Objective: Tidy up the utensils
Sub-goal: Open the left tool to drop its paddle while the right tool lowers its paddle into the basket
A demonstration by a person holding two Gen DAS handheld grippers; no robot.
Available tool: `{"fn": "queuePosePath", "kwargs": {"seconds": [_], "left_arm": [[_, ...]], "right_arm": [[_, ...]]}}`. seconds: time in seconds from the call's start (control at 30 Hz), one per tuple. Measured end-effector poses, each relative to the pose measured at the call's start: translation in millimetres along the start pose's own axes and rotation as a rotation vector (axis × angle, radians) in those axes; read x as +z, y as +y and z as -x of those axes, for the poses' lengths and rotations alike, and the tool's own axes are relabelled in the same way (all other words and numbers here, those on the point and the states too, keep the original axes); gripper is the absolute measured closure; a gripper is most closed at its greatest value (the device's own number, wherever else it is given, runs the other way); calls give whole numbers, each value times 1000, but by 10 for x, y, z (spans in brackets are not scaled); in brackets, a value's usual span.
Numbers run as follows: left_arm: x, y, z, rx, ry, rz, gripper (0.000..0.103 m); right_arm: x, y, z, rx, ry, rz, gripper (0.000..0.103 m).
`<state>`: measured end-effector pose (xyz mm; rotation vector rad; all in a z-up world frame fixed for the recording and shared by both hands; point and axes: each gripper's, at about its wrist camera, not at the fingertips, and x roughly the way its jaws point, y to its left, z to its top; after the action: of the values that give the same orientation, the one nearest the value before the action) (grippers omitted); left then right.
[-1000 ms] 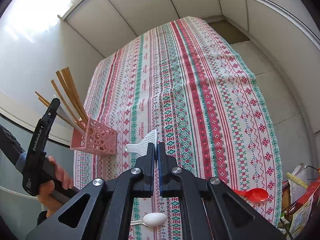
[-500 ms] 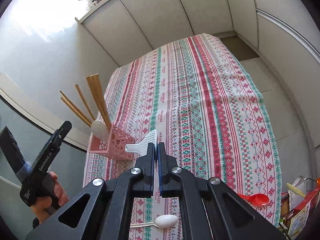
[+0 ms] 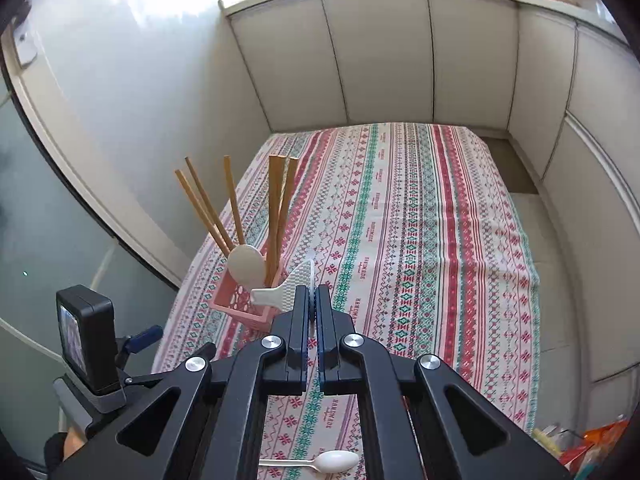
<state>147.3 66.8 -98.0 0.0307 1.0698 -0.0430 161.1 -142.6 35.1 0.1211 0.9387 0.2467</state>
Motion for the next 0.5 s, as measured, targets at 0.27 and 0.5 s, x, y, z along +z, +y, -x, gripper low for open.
{"fn": "queuePosePath", "kwargs": {"seconds": [0.27,0.5], "left_arm": [[53,140,-111,-37,47,35,18],[76,256,-89,-85,59,60,18]], "right_arm": [[321,671,-410,-119,134,197,100],[414,1100,-848,-219,276,311,100]]}}
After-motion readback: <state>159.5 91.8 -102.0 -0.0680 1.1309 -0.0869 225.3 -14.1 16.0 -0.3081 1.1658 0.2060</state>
